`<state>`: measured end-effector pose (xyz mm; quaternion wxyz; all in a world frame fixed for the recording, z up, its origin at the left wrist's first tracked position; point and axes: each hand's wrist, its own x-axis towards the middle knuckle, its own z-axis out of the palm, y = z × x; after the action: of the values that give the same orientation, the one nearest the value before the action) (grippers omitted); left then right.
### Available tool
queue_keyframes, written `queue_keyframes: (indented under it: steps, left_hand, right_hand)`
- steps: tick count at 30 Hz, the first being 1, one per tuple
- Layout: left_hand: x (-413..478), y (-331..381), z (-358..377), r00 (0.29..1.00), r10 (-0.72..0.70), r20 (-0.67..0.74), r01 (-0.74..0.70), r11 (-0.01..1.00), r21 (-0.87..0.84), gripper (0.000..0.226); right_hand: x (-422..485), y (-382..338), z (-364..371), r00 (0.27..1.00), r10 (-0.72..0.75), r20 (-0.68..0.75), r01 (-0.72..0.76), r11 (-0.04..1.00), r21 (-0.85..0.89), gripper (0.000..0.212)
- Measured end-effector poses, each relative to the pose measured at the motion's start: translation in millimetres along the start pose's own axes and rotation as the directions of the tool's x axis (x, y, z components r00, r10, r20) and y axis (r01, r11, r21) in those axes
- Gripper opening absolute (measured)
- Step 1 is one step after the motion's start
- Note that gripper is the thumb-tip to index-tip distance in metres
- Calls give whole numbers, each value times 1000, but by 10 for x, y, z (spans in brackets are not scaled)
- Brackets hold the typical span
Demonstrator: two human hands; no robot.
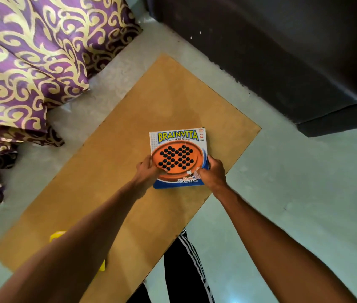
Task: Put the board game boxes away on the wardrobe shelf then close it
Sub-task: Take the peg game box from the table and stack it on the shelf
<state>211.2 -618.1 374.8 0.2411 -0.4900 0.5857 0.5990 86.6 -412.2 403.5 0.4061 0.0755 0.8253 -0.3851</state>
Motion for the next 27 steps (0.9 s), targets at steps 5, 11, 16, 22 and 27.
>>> queue_keyframes:
  steps: [5, 11, 16, 22, 27]
  left_hand:
    - [-937, 59, 50, 999, 26, 27, -19, 973, -232, 56]
    - [-1853, -434, -185, 995, -22, -94, -23, 889, -456, 55]
    - [-2812, -827, -412, 969, -2, -246, -140, 815, -562, 52]
    - [-3909, -1710, -685, 886, 72, -459, -373, 700, -609, 61]
    - [-4796, -2713, -784, 798, 51, -601, -498, 618, -609, 67]
  right_hand:
    - [-439, 59, 78, 1000, -5, 26, 6, 998, -57, 57]
    - [-1341, -67, 195, 991, -72, 110, 79, 995, -65, 59]
    - [-2165, -294, 328, 958, -218, 189, 238, 966, -95, 56]
    - [-3235, -409, 723, 846, -412, 339, 482, 863, -153, 58]
    - [-4176, -266, 1197, 707, -529, 470, 667, 718, -196, 58]
